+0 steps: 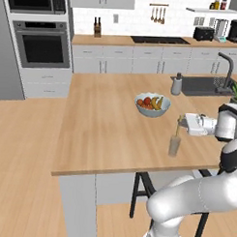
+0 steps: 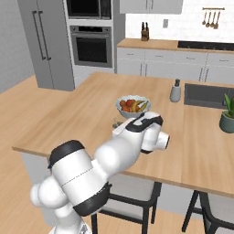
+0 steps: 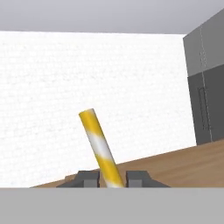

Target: Take a straw from the drawer in front and place it inside the glass cup on the dining counter.

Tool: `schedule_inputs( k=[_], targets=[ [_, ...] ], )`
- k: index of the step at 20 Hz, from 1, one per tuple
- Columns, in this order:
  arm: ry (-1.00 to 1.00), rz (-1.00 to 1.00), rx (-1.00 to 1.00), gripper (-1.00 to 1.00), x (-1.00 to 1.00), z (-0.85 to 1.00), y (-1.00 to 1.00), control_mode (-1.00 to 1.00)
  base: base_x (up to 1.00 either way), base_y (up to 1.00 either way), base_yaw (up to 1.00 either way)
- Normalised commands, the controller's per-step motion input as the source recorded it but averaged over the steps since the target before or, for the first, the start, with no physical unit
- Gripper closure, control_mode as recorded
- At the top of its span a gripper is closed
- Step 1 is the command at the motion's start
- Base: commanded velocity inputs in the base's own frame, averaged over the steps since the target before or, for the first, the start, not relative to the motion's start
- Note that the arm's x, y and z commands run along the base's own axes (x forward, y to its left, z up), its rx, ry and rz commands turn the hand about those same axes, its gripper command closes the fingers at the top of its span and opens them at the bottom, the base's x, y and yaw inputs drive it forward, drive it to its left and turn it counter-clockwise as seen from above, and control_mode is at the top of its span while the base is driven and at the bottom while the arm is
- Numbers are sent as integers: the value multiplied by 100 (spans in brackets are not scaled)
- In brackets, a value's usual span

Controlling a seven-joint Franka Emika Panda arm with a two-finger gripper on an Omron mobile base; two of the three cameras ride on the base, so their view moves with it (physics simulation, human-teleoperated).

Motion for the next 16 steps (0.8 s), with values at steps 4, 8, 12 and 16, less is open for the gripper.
schedule_inputs(
  k=[4, 8, 12, 16],
  targets=[
    [0, -2, 0, 100, 0, 13, 33, -100, 0, 0, 0],
    [0, -9, 0, 100, 0, 18, 3, -100, 0, 0, 0],
    [1, -13, 0, 100, 0, 7, 0, -100, 0, 0, 0],
    [0, -12, 0, 100, -8, 6, -2, -100, 0, 0, 0]
  ],
)
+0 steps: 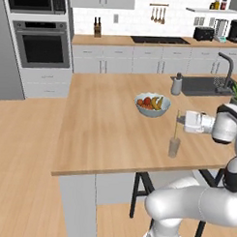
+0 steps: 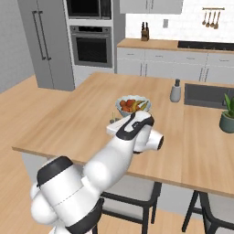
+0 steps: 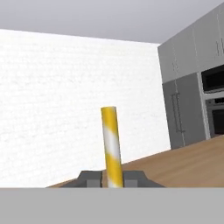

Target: Take a straw from the drawer in front and place it inside the glass cup on the dining counter.

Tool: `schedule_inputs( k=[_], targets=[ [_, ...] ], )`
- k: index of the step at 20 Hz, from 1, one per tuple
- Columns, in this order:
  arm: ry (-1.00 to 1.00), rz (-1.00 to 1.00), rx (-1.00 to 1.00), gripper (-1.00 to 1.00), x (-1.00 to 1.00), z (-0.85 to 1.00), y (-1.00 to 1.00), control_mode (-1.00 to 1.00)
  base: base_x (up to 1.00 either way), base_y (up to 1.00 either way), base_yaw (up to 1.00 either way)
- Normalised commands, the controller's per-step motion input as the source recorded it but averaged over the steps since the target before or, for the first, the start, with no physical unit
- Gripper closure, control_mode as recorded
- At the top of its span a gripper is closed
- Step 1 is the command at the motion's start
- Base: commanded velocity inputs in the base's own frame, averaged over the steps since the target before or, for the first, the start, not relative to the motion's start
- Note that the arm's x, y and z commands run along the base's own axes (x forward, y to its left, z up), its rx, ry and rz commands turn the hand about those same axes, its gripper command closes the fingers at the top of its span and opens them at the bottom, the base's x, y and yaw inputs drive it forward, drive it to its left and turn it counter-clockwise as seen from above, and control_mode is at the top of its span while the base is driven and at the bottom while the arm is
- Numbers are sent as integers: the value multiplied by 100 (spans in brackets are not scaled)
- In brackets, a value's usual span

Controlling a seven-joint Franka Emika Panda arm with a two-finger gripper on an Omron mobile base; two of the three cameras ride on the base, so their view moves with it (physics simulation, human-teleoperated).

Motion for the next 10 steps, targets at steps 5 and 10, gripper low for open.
schedule_inputs(
  k=[5, 10],
  targets=[
    [0, -5, -4, 100, -8, 0, -1, -100, 0, 0, 0],
    [-2, -1, -10, 100, 9, -3, -5, -100, 0, 0, 0]
  ],
)
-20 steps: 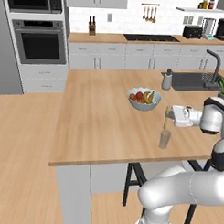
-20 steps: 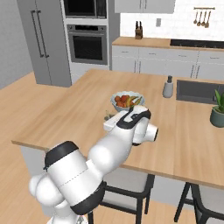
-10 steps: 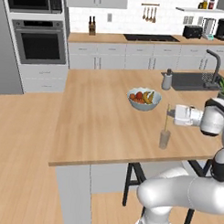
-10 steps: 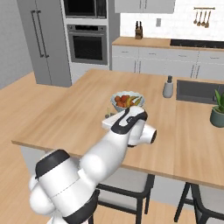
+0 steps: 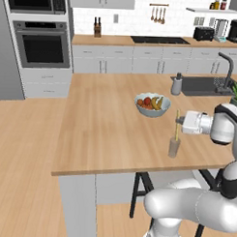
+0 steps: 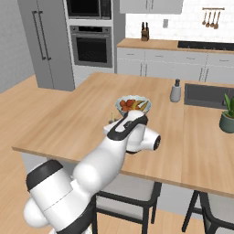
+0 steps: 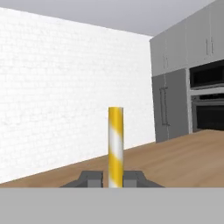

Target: Take a straw from the drawer in front and place it inside the glass cup on the dining counter.

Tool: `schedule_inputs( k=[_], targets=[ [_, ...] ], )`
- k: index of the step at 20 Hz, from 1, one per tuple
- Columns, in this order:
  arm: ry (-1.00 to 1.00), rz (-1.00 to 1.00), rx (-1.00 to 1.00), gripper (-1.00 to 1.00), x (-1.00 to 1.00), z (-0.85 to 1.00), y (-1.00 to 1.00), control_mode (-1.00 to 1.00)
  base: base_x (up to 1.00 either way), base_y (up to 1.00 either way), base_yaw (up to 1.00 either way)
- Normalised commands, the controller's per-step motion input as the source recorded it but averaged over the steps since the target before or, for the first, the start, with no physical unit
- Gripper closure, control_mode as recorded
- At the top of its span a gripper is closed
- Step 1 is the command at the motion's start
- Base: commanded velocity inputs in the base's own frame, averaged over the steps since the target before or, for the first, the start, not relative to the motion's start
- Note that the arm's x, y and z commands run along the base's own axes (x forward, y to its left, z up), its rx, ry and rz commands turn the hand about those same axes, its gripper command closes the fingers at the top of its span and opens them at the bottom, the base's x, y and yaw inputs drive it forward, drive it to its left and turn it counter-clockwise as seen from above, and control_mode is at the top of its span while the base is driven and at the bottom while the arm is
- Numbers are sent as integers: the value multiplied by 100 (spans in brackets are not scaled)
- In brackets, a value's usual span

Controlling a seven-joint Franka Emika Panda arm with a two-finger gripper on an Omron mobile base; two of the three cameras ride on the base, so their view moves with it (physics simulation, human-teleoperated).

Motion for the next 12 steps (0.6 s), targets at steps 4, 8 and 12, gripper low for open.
schedule_inputs(
  k=[4, 8, 12],
  targets=[
    [-2, 0, -9, 100, 10, -1, -10, -100, 0, 0, 0],
    [0, 0, -5, 100, 11, -13, -14, -100, 0, 0, 0],
    [0, 0, -1, 100, 1, -22, -10, -100, 0, 0, 0]
  ],
)
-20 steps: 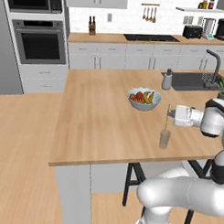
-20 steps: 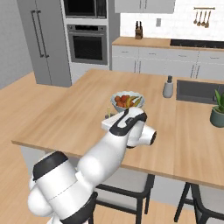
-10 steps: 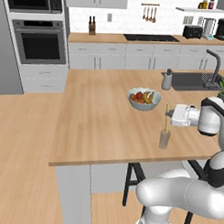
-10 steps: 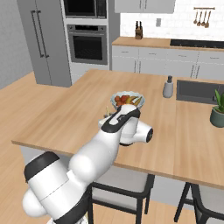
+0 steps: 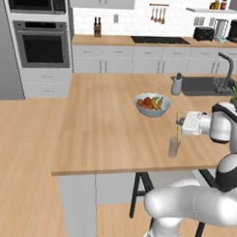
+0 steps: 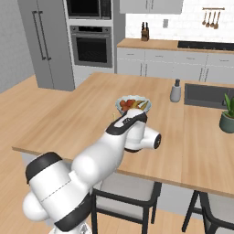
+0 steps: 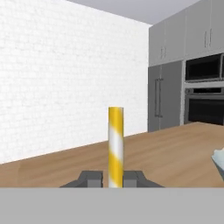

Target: Take a straw from the drawer in front and place it inside the glass cup on the dining counter.

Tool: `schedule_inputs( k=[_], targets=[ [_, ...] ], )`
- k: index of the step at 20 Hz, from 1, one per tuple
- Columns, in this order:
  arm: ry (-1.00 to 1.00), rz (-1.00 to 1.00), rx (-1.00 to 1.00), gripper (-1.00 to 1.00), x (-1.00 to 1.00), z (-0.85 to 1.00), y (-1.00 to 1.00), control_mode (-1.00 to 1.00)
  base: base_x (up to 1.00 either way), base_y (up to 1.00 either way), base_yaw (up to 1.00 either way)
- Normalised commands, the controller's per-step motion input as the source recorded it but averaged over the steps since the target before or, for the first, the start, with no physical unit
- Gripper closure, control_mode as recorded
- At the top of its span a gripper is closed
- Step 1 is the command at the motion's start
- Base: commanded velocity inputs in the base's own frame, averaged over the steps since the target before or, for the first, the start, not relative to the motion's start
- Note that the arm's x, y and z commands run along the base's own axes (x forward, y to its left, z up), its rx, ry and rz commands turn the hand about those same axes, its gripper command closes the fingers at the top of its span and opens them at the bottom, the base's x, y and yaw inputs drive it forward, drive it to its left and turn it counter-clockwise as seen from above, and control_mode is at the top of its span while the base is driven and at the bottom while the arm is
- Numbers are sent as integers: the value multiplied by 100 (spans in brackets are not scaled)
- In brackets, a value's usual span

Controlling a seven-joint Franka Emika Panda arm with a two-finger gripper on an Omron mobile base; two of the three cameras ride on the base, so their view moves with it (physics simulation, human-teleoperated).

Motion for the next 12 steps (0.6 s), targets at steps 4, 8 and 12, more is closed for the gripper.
schedule_inputs(
  k=[4, 8, 12],
  targets=[
    [0, 0, 0, 100, 0, -21, 0, -100, 0, 0, 0],
    [0, 0, 0, 100, 2, -16, 6, -100, 0, 0, 0],
    [0, 0, 0, 100, 7, -18, 16, -100, 0, 0, 0]
  ],
)
